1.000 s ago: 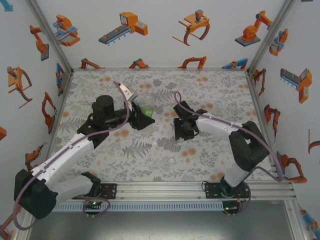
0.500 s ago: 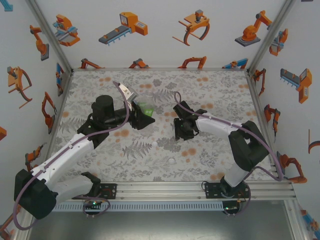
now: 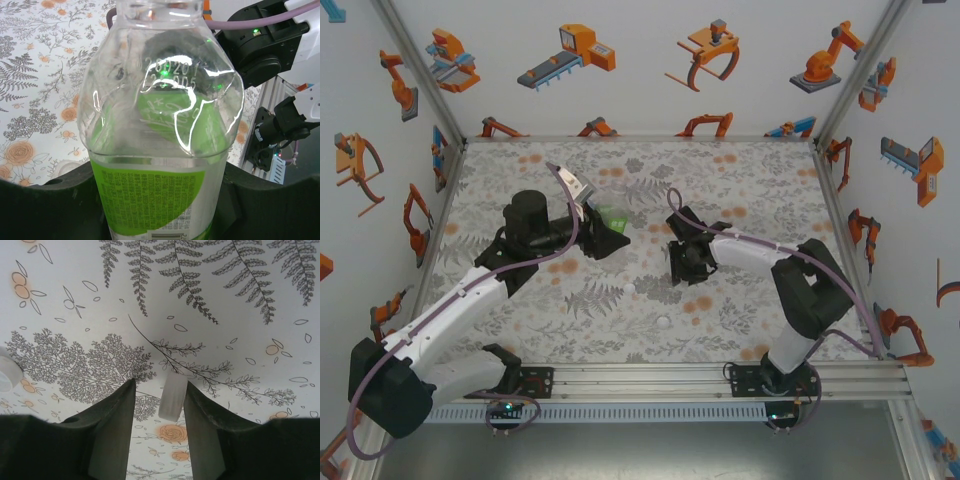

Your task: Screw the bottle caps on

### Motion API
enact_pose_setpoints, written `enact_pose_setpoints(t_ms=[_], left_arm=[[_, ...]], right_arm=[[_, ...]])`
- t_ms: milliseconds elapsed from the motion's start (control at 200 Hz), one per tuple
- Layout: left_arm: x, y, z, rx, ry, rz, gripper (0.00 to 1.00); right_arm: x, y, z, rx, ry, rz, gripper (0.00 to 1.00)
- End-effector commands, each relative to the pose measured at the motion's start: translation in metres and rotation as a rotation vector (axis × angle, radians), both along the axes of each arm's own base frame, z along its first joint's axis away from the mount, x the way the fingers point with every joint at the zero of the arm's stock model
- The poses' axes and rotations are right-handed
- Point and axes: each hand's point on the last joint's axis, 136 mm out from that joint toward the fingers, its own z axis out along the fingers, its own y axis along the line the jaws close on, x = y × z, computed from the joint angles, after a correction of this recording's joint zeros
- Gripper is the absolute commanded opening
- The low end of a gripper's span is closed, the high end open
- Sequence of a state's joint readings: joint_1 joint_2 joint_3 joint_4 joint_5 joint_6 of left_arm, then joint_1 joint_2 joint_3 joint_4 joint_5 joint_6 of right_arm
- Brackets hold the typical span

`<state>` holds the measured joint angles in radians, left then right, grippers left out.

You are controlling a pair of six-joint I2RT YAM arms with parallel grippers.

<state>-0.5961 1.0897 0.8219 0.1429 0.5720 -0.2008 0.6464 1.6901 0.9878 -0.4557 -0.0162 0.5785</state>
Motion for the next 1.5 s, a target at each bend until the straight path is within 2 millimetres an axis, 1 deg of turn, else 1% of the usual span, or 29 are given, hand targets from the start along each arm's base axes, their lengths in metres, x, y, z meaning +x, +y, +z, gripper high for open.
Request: enact_pose_setpoints(t_ms=[0,75,210,335,401,456,536,636,676,716,751,826,906,956,1051,1127,1182,1262,1362,1492], left_arm=[[0.0,-0.002,0.006,-0.024,-0.013,-0.006,0.0],[0.001,-0.003,0.007,-0.024,-0.011,-0.006,0.0],[0.002,-0.004,0.01,-0.021,-0.016,-0.007,0.0],[0.004,-0.005,0.012,-0.027,-0.017,-0.008,0.0],[0.005,-0.006,0.012,-0.029,-0.012,-0.008,0.0],[0.006,-0.006,0.012,-0.025,-0.007,-0.007,0.0],[0.007,-0.006,0.012,-0.017,-0.006,-0.006,0.0],[0.007,-0.007,0.014,-0.011,-0.006,-0.008,0.0],[0.007,-0.006,0.015,-0.007,-0.005,-0.006,0.0],[0.007,-0.006,0.014,-0.002,-0.001,-0.007,0.0],[0.006,-0.006,0.014,0.002,0.003,-0.006,0.0],[0.005,-0.004,0.014,0.011,0.01,-0.003,0.0],[0.004,-0.001,0.011,0.022,0.018,0.01,0.0],[0.004,0.001,0.01,0.025,0.017,0.025,0.0],[0.005,0.007,0.007,0.031,0.017,0.059,0.0],[0.005,0.013,0.006,0.03,0.012,0.086,0.0],[0.005,0.016,0.006,0.029,0.006,0.102,0.0],[0.004,0.021,0.005,0.029,0.0,0.124,0.0],[0.004,0.023,-0.002,0.032,0.013,0.139,0.0],[0.004,0.024,-0.008,0.052,0.029,0.144,0.0]], right_arm=[[-0.005,-0.002,-0.011,-0.002,0.025,-0.013,0.37],[-0.006,0.0,-0.013,0.019,0.034,-0.025,0.31],[-0.005,0.014,-0.006,0.138,0.037,-0.049,0.22],[0.001,0.025,0.003,0.326,0.036,-0.087,0.2],[0.003,0.025,0.006,0.433,0.045,-0.12,0.21],[-0.001,0.016,0.001,0.467,0.064,-0.158,0.21],[-0.009,-0.005,-0.011,0.454,0.086,-0.21,0.24],[-0.024,-0.035,-0.024,0.401,0.108,-0.263,0.32],[-0.031,-0.046,-0.028,0.36,0.115,-0.273,0.37],[-0.035,-0.057,-0.028,0.31,0.105,-0.275,0.41],[-0.038,-0.066,-0.026,0.255,0.099,-0.271,0.42],[-0.039,-0.08,-0.019,0.174,0.077,-0.272,0.45],[-0.033,-0.091,-0.006,0.106,0.035,-0.275,0.46],[-0.028,-0.094,0.004,0.078,0.005,-0.275,0.46],[-0.016,-0.087,0.023,0.058,-0.06,-0.257,0.46],[-0.008,-0.076,0.035,0.043,-0.112,-0.227,0.46],[-0.004,-0.067,0.04,0.028,-0.145,-0.192,0.47],[0.001,-0.054,0.041,-0.003,-0.179,-0.14,0.49],[0.005,-0.039,0.041,-0.037,-0.19,-0.099,0.5],[0.006,-0.02,0.033,-0.05,-0.159,-0.063,0.5]])
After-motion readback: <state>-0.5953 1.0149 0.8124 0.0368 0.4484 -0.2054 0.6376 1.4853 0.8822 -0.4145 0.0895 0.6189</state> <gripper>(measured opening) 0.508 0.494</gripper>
